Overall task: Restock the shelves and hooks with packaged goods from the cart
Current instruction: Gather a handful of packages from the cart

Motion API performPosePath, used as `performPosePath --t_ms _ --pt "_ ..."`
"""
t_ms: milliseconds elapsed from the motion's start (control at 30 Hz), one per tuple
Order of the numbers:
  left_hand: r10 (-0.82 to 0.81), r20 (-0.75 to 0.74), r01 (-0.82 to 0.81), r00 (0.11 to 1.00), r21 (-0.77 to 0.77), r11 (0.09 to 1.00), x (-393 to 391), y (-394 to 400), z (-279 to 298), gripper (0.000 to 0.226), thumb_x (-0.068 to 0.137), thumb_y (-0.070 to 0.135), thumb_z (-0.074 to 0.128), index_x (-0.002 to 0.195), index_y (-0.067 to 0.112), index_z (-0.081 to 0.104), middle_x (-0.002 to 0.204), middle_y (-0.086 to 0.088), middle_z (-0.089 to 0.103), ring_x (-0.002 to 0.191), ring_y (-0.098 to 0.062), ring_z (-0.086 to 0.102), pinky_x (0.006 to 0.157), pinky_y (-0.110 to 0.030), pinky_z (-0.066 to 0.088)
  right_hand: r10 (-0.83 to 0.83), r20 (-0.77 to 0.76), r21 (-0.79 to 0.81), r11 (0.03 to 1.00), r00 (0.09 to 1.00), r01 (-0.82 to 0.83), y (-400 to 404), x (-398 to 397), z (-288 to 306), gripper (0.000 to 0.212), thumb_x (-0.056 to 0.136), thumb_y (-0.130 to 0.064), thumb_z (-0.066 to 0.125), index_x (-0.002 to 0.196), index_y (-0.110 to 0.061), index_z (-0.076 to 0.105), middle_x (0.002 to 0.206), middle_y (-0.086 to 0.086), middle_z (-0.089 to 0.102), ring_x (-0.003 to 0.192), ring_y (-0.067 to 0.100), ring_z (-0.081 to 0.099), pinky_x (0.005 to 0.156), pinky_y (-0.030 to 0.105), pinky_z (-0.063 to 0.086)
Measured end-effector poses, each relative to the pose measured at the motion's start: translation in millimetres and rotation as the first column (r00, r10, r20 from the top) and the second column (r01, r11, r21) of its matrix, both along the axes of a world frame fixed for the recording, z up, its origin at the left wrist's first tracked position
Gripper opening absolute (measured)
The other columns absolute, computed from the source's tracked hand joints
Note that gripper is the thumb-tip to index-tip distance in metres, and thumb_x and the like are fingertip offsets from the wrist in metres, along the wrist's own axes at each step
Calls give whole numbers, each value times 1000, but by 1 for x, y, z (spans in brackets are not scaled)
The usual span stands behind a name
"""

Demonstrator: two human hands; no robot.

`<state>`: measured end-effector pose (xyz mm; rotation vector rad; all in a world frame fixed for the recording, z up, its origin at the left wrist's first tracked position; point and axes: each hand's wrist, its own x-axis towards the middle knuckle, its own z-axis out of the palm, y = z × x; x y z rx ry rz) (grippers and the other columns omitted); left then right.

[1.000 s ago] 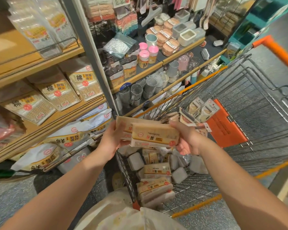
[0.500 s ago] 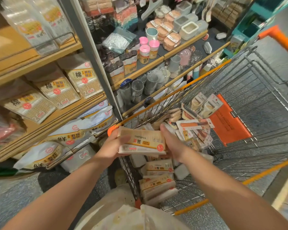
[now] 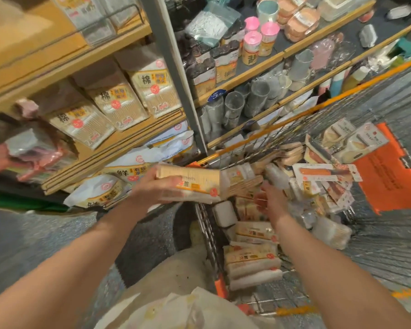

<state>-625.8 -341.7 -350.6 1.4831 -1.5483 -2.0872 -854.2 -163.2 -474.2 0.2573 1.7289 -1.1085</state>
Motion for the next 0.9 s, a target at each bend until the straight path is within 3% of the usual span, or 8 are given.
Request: performPosePath --t_ms 67,167,267,467,600,667,767,900 --pt "8 39 -9 999 22 1000 5 -7 -2 19 82 16 73 98 15 62 82 6 76 78 -12 72 62 -22 57 83 -8 16 996 996 -83 -2 -3 -16 31 98 -47 48 110 -21 60 107 3 65 94 18 61 74 32 47" --pt "9 93 -13 996 36 999 2 -11 -7 47 62 33 82 102 17 63 89 5 76 83 -10 72 62 -24 56 148 -11 15 989 989 -148 -12 -19 -45 73 81 -72 56 139 -28 45 133 -1 57 120 24 56 84 38 51" --pt "46 158 -51 986 24 998 -4 -10 -17 63 55 36 88 108 18 60 98 -2 75 90 -17 73 68 -31 58 150 -4 56 987 989 -150 -23 -42 -102 103 56 -95 50 145 -46 29 148 -8 45 127 28 52 98 54 48" --pt "59 271 -57 961 -16 998 -11 0 -21 25 84 23 73 105 22 61 99 -3 75 94 -24 72 77 -40 59 257 92 54 963 962 -263 -41 -32 -77 62 90 -69 43 126 -21 57 107 7 70 87 27 70 64 36 58" --pt "30 244 -23 969 -34 999 -10 3 -18 17 89 21 66 103 23 57 97 -2 74 97 -26 70 83 -45 57 302 120 -55 953 946 -298 -23 -11 -80 33 95 -44 56 118 -21 55 111 15 68 71 22 66 62 35 56" --pt "34 239 -25 970 -40 999 -9 3 -19 16 89 22 67 103 23 57 92 1 75 96 -24 70 85 -44 57 357 138 -119 932 924 -342 -15 -4 -82 46 88 -30 70 127 -27 46 112 14 65 71 19 64 60 34 55" --pt "38 213 -34 976 -21 999 -8 5 -21 17 88 20 66 102 22 57 89 2 75 95 -23 69 86 -42 55 480 16 -108 873 877 -476 -15 -5 -78 63 84 -7 73 131 -28 37 107 5 64 84 20 66 70 37 59" --pt "72 132 -77 989 35 996 -3 7 -23 33 75 26 68 105 23 56 91 1 75 92 -22 70 73 -34 55 641 -229 18 755 733 -655 -18 -8 -80 54 83 -12 75 126 -27 45 100 -8 63 85 6 65 60 21 52"
